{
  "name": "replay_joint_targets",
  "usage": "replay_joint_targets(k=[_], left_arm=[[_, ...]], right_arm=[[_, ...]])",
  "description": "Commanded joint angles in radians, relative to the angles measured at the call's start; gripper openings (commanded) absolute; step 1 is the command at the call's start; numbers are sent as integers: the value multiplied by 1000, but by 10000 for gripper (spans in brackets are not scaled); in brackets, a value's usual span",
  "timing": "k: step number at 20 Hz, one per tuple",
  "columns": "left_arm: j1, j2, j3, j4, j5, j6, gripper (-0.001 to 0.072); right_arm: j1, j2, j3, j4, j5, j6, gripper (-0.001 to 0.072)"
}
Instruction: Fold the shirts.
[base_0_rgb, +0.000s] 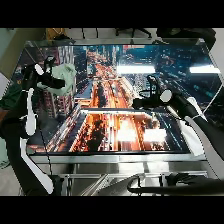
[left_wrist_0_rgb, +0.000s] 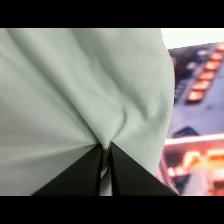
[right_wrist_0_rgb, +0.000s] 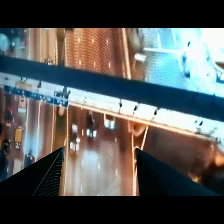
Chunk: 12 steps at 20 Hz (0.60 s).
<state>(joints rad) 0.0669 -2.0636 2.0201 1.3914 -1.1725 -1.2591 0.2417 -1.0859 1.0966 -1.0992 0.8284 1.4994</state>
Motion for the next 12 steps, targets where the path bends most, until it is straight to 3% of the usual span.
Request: replay_joint_targets(k=[1, 2, 6, 12], left_arm=[[-9, 10, -3, -74, -89, -34, 605], [-3, 11, -10, -74, -94, -61, 708], [14, 6, -9, -42, -101, -60, 707], [-56, -63, -9, 219, -87, -71, 707]], right_arm=[[0, 1, 0, -1, 28, -35, 502], [0, 1, 0, -1, 29, -35, 502], [0, 1, 0, -1, 24, -38, 502], [0, 1, 0, 0, 24, -37, 502]])
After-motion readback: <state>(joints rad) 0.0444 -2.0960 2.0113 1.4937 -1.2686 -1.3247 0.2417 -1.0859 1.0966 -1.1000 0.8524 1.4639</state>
